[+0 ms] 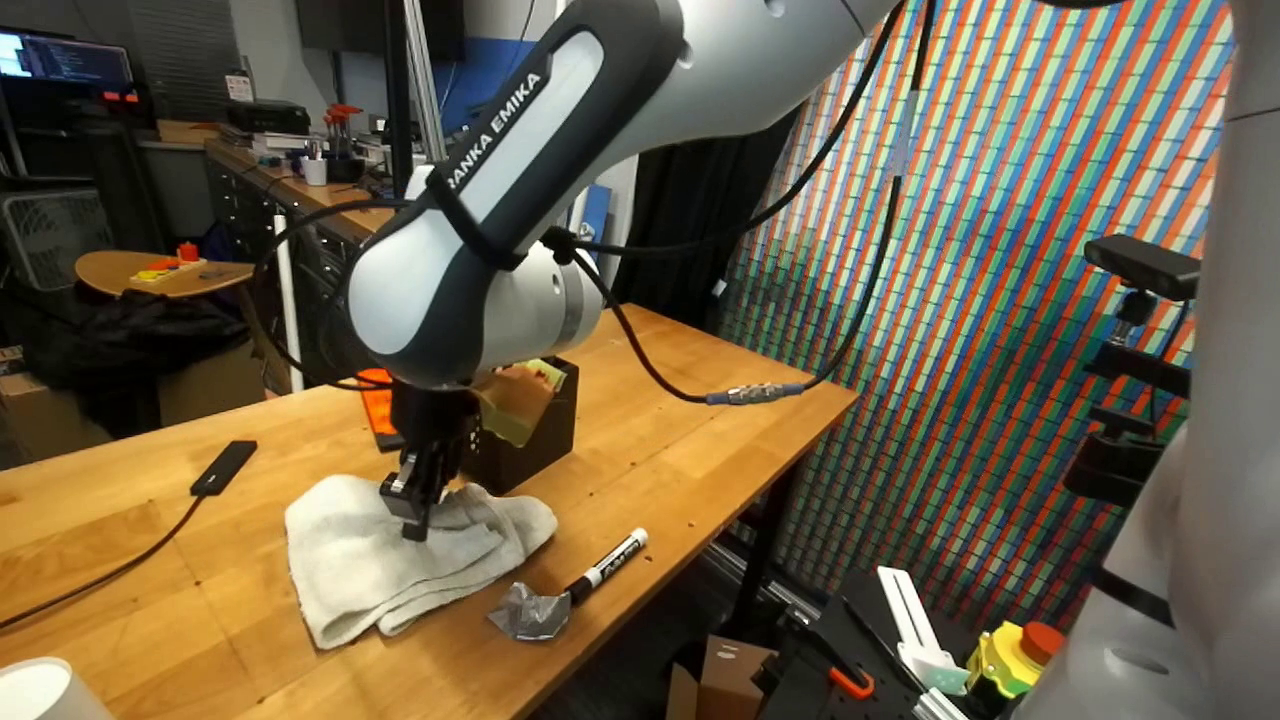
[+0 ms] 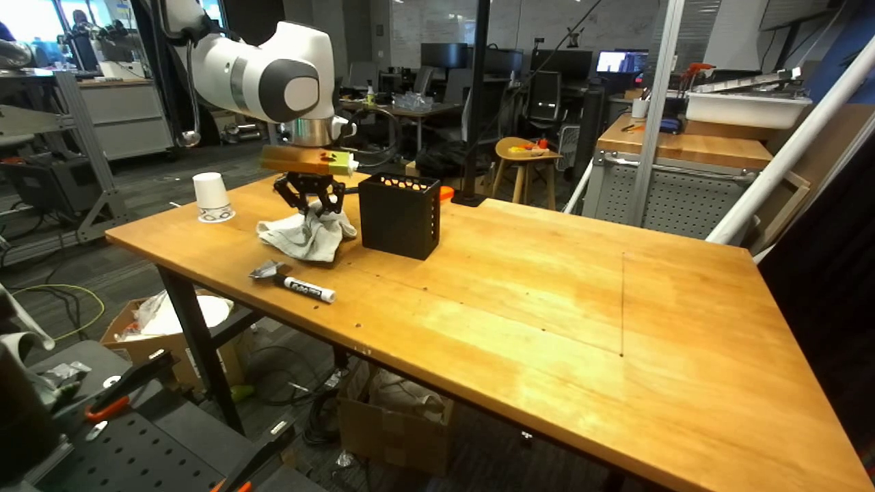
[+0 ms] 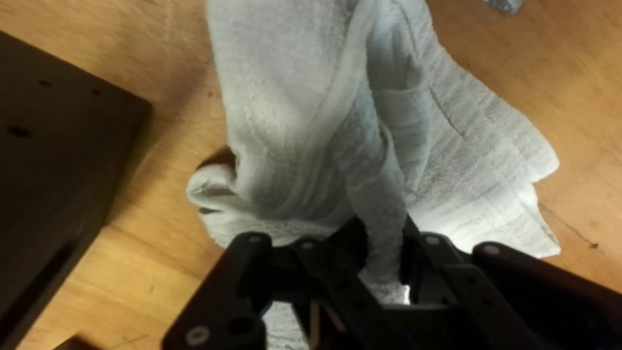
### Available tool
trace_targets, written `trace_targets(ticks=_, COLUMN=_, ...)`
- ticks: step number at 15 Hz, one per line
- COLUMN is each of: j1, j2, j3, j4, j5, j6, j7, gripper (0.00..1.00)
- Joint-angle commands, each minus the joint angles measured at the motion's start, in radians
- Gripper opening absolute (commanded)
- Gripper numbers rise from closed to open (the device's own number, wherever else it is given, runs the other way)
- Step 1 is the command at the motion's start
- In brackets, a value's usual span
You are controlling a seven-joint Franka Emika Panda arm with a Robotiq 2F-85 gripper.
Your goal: Put the cloth in the black box
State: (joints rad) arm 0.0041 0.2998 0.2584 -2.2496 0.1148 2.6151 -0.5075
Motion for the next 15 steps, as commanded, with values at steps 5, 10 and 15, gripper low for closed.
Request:
trace_targets(ticks=5, j1=0.005, j2=-0.257, j3=-0.03, j4=-0.048, j5=0.025, j6=-0.028, j7=0.035, gripper=0.03)
trace_targets(ticks=10, j1=-0.004, j2=-0.421, j3=-0.144, j4=-0.051, j5=0.0, j6=-0.11, j7=0.119, gripper=0.03)
trace_targets(ticks=15, j1=-0.016, j2=-0.463, j3=-0.237, j4=-0.04, j5=-0.072, j6=-0.078, j7=0.212, gripper=0.03)
